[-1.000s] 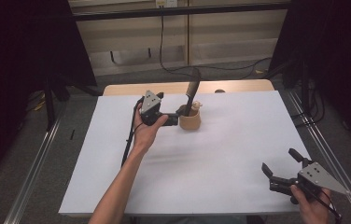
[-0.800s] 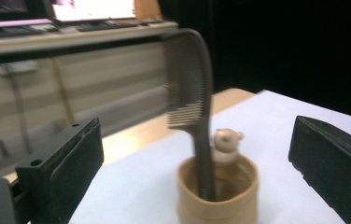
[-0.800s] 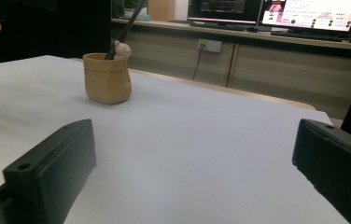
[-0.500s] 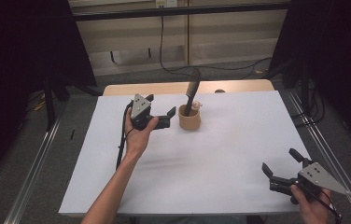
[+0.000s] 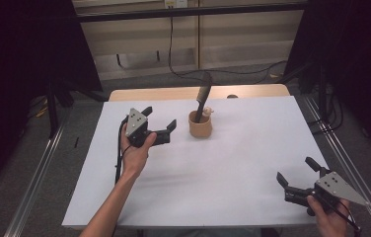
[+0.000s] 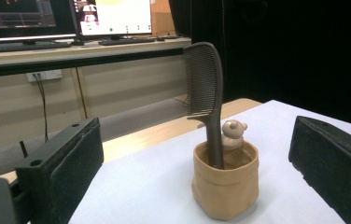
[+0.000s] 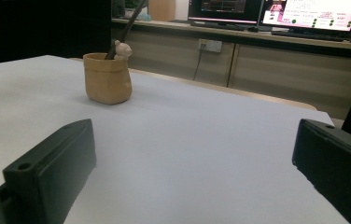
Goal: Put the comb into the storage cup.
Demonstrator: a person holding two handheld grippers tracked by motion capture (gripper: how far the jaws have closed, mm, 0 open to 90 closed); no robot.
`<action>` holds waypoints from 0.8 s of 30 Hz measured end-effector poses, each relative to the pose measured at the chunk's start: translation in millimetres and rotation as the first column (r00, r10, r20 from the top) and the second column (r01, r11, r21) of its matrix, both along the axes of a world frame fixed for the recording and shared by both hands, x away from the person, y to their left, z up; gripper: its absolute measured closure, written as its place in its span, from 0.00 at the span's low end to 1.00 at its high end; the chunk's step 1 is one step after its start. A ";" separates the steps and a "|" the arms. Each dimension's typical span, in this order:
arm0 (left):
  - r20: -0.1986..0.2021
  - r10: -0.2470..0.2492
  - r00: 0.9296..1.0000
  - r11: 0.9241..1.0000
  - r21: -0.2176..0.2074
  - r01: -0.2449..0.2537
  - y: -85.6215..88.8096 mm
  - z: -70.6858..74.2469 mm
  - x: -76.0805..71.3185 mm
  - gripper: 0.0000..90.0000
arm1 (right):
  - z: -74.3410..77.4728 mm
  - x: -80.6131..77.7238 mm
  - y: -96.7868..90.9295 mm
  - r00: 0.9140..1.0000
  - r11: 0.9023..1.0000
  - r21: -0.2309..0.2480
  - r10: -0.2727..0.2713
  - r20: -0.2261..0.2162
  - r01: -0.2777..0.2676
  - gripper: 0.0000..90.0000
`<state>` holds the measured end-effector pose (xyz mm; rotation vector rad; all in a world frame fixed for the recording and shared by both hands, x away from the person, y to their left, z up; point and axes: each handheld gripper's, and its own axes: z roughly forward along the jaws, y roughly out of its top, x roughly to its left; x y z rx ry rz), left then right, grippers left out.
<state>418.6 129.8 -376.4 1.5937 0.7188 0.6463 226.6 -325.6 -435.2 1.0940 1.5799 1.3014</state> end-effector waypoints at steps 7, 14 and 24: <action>-0.039 0.059 0.998 0.998 -0.032 -0.060 11.6 -1.7 -12.4 0.03 | -0.2 0.4 -0.5 1.000 1.000 -0.001 0.001 -0.004 -0.001 0.00; -0.027 0.050 0.998 0.999 -0.014 -0.050 24.5 -7.7 -25.2 0.04 | 0.1 -0.1 -0.3 1.000 1.000 0.001 -0.003 0.000 0.003 0.00; -0.031 0.057 0.998 0.998 0.018 -0.057 45.2 -9.1 -41.7 0.05 | 0.1 -0.1 0.2 1.000 1.000 0.001 -0.001 0.000 0.001 0.00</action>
